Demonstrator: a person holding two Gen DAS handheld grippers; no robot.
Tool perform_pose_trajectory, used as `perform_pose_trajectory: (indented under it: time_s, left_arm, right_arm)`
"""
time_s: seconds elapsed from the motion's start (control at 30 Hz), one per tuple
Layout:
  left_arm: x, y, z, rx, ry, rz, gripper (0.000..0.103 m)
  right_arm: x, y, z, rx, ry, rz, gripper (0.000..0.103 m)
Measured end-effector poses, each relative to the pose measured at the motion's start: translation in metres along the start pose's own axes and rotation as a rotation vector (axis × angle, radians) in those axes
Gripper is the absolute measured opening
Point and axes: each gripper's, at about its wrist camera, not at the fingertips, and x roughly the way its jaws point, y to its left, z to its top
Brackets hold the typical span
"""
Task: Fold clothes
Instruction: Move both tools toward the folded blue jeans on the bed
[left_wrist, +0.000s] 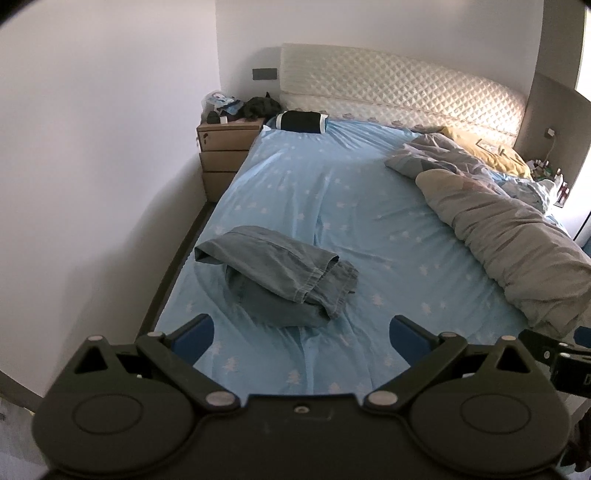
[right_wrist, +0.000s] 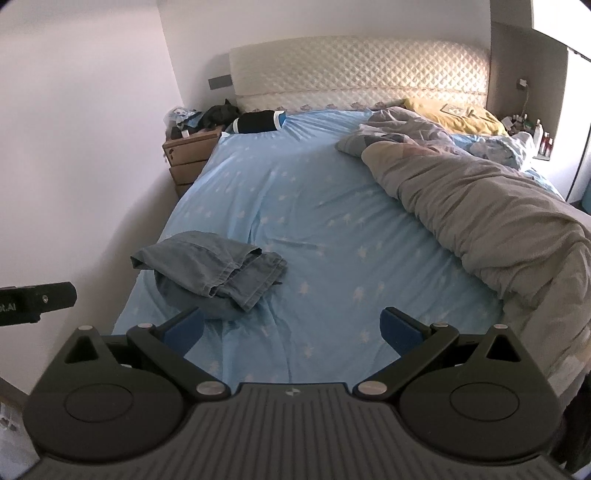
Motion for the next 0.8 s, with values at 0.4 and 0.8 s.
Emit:
perform_pose_trajectory:
  time_s: [0.4,0.8]
  left_arm:
    - [0.0008,0.0009,0.0037,0.000,0.003,0.000,0.102]
    - [-0.0010,0.0054,0.0031,-0.020,0.008,0.012,0.102]
  right_arm:
    - [-0.0068,-0.0034,-0.0021,0.018,-0.008,-0.010,0.103]
    - [-0.0049,-0.0078,-0.0035,0.019,-0.008,-0.001,0.103]
